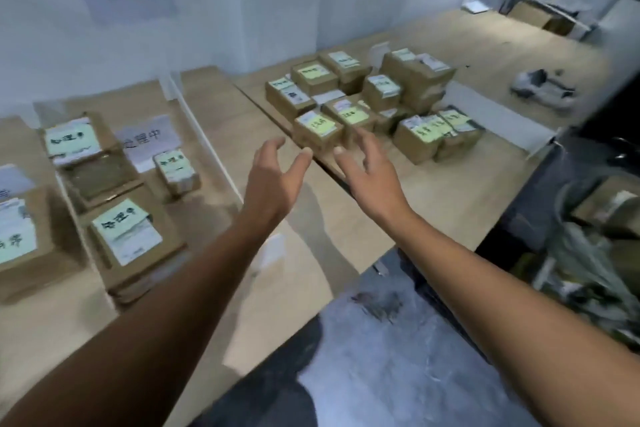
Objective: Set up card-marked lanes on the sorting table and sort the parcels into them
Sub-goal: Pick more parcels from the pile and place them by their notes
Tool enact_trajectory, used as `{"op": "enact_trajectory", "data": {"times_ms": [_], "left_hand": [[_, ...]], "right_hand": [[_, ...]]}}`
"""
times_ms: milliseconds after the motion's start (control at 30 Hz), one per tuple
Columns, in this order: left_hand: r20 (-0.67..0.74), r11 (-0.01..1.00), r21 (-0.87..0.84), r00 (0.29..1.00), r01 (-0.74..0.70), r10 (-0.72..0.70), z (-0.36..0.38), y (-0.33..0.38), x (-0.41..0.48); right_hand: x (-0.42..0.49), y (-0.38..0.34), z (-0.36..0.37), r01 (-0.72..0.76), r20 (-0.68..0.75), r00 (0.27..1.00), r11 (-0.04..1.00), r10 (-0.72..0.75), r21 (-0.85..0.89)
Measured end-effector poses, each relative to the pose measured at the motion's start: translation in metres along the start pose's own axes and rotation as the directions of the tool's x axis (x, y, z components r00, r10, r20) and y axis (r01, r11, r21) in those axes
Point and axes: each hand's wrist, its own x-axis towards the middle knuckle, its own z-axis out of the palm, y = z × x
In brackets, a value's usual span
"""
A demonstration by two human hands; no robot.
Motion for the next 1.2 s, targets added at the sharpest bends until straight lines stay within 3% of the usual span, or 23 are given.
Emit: {"op": "enact_trajectory", "data": {"times_ms": [167, 400, 467, 600, 800, 1033, 1200], "left_hand": [[0.144, 0.996, -0.084, 0.990, 0.024, -0.012, 0.140, 0.058, -0.015], [0.227, 0.999, -0.054, 0.974, 0.008, 0.004, 0.303, 0.078, 0.034], [0.217, 0.997, -0.073, 0.976, 0.015, 0.001, 0.354, 0.073, 0.055], [0.217, 0.980, -0.107, 0.966, 0.166, -0.140, 0.437, 0.068, 0.096], [0.145, 0.969, -0.031, 0.961, 0.244, -0.237, 0.490, 0.058, 0.150], [0.003, 0.879, 0.113, 0.884, 0.464, -0.467, 0.532, 0.002, 0.223], [-0.026, 0.777, -0.025, 0.777, 0.629, -0.629, 0.574, -0.031, 0.263]], "right_hand": [[-0.006, 0.081, -0.129, -0.114, -0.108, 0.988, 0.993, 0.110, -0.029], [0.036, 0.196, -0.228, -0.244, -0.134, 0.961, 0.970, 0.240, -0.011], [0.059, 0.231, -0.250, -0.268, -0.117, 0.958, 0.963, 0.263, -0.023], [0.109, 0.287, -0.287, -0.346, -0.033, 0.938, 0.938, 0.345, -0.031], [0.194, 0.335, -0.304, -0.357, 0.165, 0.922, 0.934, 0.351, 0.014], [0.319, 0.415, -0.261, -0.251, 0.307, 0.897, 0.937, 0.319, -0.243], [0.388, 0.463, -0.226, 0.039, 0.369, 0.905, 0.824, 0.210, -0.565]]}}
